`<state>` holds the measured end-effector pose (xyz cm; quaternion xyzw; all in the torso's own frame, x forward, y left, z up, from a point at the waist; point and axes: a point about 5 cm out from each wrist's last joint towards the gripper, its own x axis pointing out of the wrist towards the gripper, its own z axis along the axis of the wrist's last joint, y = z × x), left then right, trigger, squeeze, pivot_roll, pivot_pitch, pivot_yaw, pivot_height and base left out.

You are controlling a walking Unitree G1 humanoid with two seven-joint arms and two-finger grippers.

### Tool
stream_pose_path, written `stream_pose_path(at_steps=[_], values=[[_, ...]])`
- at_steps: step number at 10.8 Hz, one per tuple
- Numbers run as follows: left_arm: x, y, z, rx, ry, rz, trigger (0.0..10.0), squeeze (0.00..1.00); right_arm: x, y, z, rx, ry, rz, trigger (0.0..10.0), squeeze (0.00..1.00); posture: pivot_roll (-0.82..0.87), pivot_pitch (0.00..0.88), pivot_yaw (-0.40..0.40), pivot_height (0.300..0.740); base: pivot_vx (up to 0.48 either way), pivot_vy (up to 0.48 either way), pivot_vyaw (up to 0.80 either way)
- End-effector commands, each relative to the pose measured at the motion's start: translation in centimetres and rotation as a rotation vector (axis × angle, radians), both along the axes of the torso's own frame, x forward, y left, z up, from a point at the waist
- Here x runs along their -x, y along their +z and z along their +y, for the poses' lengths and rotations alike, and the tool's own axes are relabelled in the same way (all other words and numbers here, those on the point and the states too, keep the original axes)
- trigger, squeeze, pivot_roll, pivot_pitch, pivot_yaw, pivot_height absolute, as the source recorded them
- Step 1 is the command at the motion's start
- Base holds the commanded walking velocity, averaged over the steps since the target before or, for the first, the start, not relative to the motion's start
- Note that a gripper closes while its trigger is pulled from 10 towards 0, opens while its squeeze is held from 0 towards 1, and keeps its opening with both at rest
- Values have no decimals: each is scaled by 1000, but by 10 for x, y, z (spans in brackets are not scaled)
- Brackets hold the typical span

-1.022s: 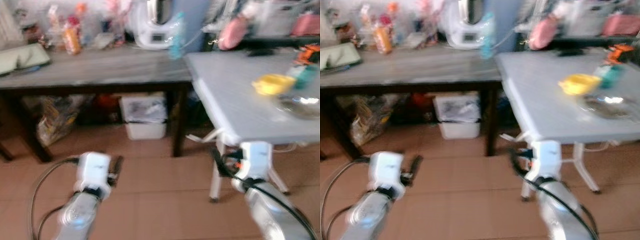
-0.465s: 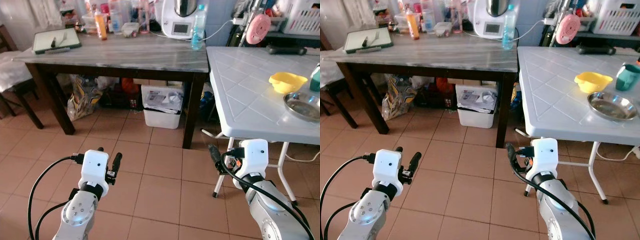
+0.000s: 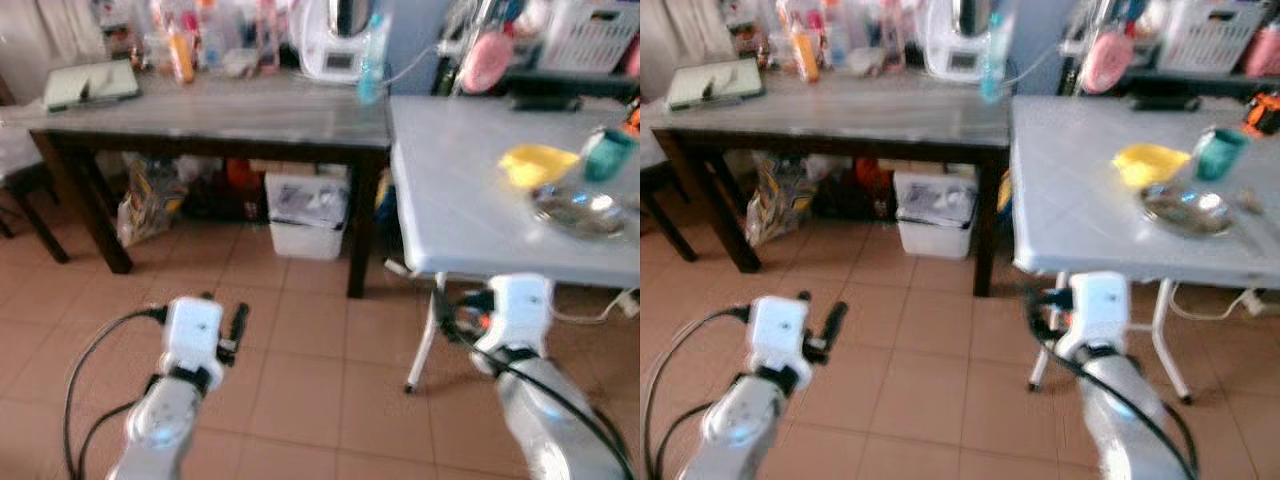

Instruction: Setting the table

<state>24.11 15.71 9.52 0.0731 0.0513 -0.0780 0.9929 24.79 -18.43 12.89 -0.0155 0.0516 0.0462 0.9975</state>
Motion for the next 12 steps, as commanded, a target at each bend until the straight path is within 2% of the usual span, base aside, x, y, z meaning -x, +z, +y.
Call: stream_pose_path(at_steps=[1, 4, 6, 11, 12], values=[[-1, 1, 8, -18, 31, 0, 10000, 0, 0, 5, 4, 10, 13, -28, 10000, 0, 35, 40, 2, 740, 0, -480, 0], [-5, 9, 6, -14, 36, -30, 10000, 0, -2, 11, 7, 20, 26, -61, 10000, 0, 34, 45, 2, 740, 0, -480, 0], [-7, 11, 4, -12, 33, -39, 10000, 0, -3, 22, 8, 79, 26, -120, 10000, 0, 27, 48, 5, 740, 0, -480, 0], [-12, 16, 4, -9, 41, -65, 10000, 0, -4, 24, 2, 85, -17, -131, 10000, 0, 20, 56, -4, 740, 0, -480, 0], [-12, 17, 2, 3, 32, -76, 10000, 0, -4, 23, 2, 85, -22, -130, 10000, 0, 22, 55, -2, 740, 0, 0, 0]])
